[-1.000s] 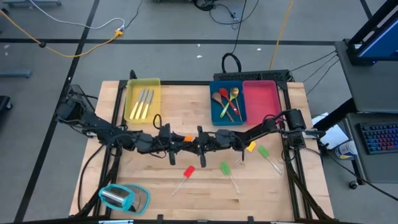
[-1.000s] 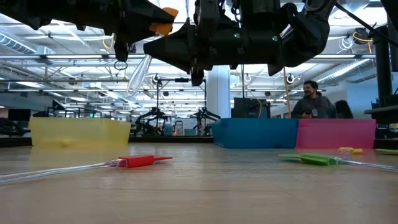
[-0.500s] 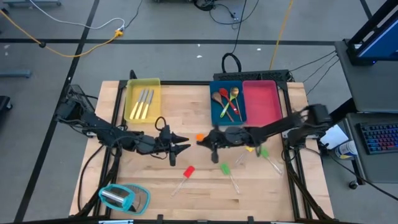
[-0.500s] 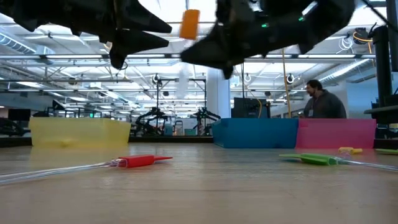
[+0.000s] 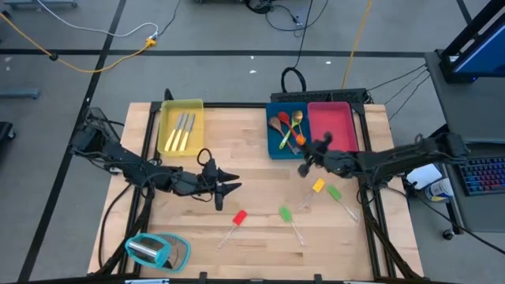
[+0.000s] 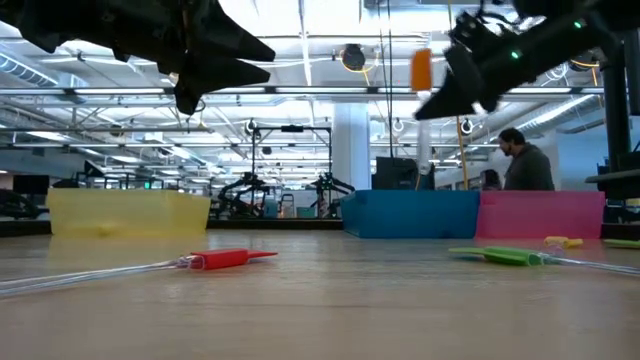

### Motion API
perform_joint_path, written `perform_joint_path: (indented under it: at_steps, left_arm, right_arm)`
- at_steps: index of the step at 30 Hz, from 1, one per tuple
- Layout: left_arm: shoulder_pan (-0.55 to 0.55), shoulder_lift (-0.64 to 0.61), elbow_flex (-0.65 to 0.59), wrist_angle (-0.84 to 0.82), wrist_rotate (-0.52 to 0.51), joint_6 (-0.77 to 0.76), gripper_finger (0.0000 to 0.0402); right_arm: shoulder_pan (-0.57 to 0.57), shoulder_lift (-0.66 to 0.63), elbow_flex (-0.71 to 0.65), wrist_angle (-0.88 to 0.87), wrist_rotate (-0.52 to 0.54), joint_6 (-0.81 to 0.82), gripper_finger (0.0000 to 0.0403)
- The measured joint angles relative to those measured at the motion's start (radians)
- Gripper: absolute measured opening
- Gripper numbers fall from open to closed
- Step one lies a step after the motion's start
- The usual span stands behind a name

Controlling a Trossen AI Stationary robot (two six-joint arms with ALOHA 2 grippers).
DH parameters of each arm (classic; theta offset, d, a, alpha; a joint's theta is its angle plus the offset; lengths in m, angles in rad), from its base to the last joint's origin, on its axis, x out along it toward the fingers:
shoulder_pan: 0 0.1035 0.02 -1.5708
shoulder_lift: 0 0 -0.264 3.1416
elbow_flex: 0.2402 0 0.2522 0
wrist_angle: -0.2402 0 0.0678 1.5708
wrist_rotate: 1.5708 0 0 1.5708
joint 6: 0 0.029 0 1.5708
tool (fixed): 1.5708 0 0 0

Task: Pick & Place Kitchen Items
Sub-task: Put the orange spatula into the pink bin

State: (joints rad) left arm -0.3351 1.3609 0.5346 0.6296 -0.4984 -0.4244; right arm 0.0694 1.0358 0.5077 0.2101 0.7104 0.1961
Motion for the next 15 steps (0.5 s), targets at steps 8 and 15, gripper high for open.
perform_joint_path:
  at_steps: [8,15]
  left_arm:
    - [0.000,0.000,0.000,-0.006,0.000,0.002,0.0145]
    - [0.000,0.000,0.000,0.000,0.001,0.001,0.0145]
  right_arm:
    - [-0.127,-0.190,-0.095,-0.082,0.154,0.032,0.0008]
    - [-0.279,-0.213,-0.095,-0.304,0.199,0.183,0.0009]
